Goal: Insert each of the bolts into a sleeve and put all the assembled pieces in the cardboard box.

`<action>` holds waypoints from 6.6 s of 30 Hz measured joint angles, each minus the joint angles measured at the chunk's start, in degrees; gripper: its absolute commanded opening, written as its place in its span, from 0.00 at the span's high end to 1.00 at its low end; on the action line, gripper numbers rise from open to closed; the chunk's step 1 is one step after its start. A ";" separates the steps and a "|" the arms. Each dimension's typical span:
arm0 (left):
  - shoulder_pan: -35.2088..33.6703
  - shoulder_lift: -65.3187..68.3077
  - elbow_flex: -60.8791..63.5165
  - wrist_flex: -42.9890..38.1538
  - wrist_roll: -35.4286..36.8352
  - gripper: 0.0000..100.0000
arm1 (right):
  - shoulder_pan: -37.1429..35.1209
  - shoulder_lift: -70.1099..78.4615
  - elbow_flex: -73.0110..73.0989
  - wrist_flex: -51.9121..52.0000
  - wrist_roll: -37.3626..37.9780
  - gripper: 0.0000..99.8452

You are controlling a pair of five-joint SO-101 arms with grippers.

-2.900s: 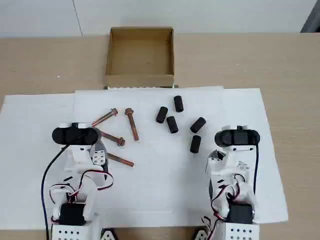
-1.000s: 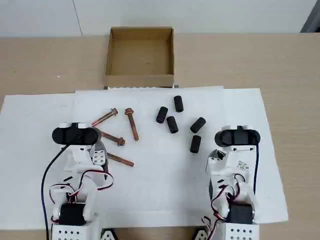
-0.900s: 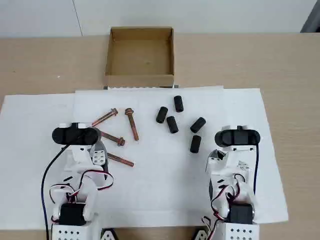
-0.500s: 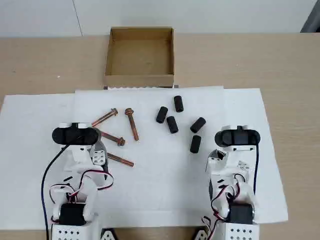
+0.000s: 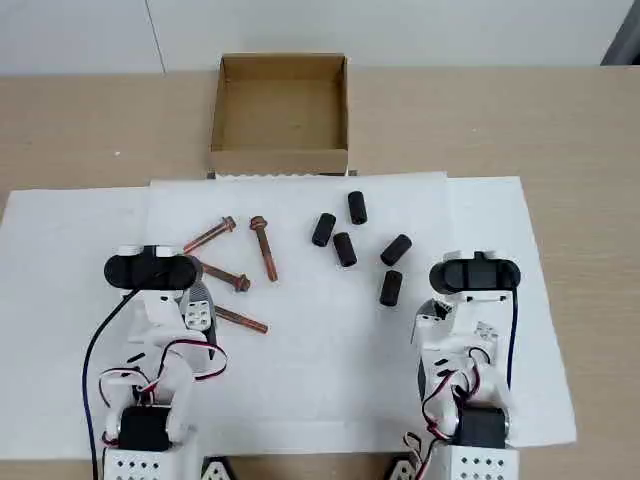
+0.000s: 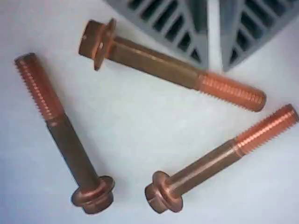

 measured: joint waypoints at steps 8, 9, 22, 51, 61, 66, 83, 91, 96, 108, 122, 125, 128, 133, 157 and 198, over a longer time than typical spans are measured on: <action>0.00 0.00 0.00 0.00 0.00 0.99 | 0.00 0.00 0.00 0.00 0.00 1.00; 0.00 0.00 0.00 0.00 0.00 0.99 | 0.00 0.00 0.00 0.00 0.00 1.00; 0.00 0.00 0.00 0.00 0.00 0.99 | 0.00 0.00 0.00 0.00 0.00 1.00; 0.00 0.00 0.00 0.00 0.00 0.99 | 0.00 0.00 0.00 0.00 0.00 1.00; 1.76 0.00 0.00 0.26 0.00 0.99 | 0.00 0.00 0.00 0.00 0.00 1.00; 3.87 0.00 -0.09 0.26 -0.18 0.99 | 0.00 0.00 0.00 0.00 0.00 1.00; 0.26 0.00 -24.35 14.95 -7.38 0.99 | 0.00 0.00 0.00 0.00 0.00 1.00; -7.65 2.46 -26.99 16.62 -7.82 0.99 | 0.00 0.00 0.00 0.00 0.00 1.00; -9.14 12.31 -34.20 16.62 -7.82 0.99 | 0.00 0.00 0.00 0.00 0.00 1.00; -9.14 39.12 -48.88 20.31 -7.30 0.99 | -4.22 1.93 -16.00 7.03 0.00 1.00; -9.14 40.44 -49.05 24.44 -20.57 0.99 | -4.92 50.11 -56.09 21.45 -5.01 1.00; -9.14 40.44 -49.05 27.16 -21.10 0.99 | -6.77 60.04 -64.09 27.96 -8.00 1.00; -9.14 40.44 -49.05 29.54 -21.10 0.99 | -9.23 67.96 -69.71 31.74 -10.55 1.00; -9.14 45.36 -49.05 29.80 -21.10 0.99 | -15.65 77.01 -75.08 32.88 -14.51 1.00; -14.07 73.14 -59.87 27.52 -21.54 0.91 | -21.63 101.10 -86.42 33.23 -18.64 0.86; -14.07 73.14 -59.60 27.34 -21.63 0.91 | -14.07 118.24 -87.21 23.47 -12.66 1.00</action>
